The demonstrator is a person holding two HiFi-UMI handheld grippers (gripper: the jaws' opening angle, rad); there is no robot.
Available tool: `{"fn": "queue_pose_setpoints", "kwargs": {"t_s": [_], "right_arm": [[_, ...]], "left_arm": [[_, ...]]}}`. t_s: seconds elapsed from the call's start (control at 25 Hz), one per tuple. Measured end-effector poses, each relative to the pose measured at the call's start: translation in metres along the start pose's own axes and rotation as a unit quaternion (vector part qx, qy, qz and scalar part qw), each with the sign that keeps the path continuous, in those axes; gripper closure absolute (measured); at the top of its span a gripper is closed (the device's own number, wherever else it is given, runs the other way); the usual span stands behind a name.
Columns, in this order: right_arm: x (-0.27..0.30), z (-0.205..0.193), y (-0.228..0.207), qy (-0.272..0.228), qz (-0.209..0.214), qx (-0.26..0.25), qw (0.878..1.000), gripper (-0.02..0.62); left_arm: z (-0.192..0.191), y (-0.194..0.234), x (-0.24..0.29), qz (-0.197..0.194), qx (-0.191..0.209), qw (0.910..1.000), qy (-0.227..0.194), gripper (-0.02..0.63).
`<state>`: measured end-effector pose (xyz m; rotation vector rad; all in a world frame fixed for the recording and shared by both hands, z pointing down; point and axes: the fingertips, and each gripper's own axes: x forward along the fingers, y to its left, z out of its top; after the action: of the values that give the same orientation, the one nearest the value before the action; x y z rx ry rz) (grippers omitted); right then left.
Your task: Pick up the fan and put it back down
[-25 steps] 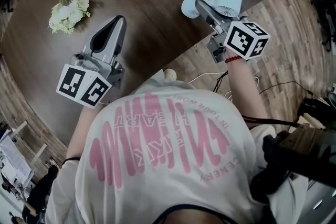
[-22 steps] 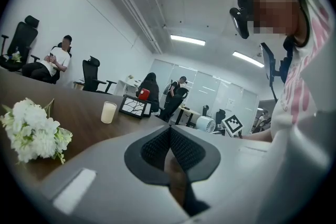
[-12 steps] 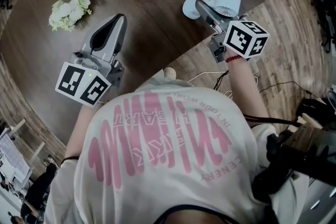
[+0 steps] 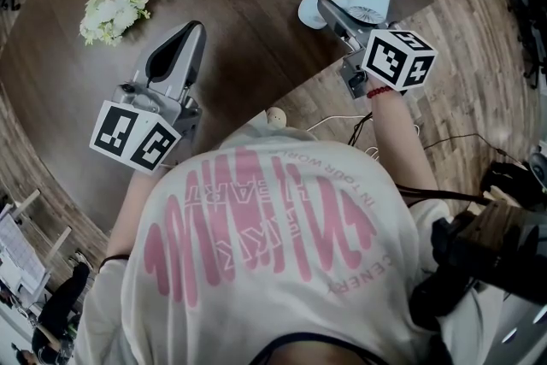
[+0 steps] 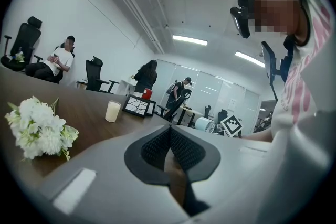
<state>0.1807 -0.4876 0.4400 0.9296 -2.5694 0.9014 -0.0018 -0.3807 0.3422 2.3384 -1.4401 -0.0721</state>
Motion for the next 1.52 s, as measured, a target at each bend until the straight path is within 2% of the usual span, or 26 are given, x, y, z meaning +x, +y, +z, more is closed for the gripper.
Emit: {"fn": "queue_pose_setpoints", "kwargs": {"t_s": [1.52], "right_arm": [[0.016, -0.01, 0.013, 0.036, -0.021, -0.074, 0.996, 0.387]], "left_arm": [[-0.01, 0.003, 0.0, 0.004, -0.009, 1.0, 0.0, 0.589]]}}
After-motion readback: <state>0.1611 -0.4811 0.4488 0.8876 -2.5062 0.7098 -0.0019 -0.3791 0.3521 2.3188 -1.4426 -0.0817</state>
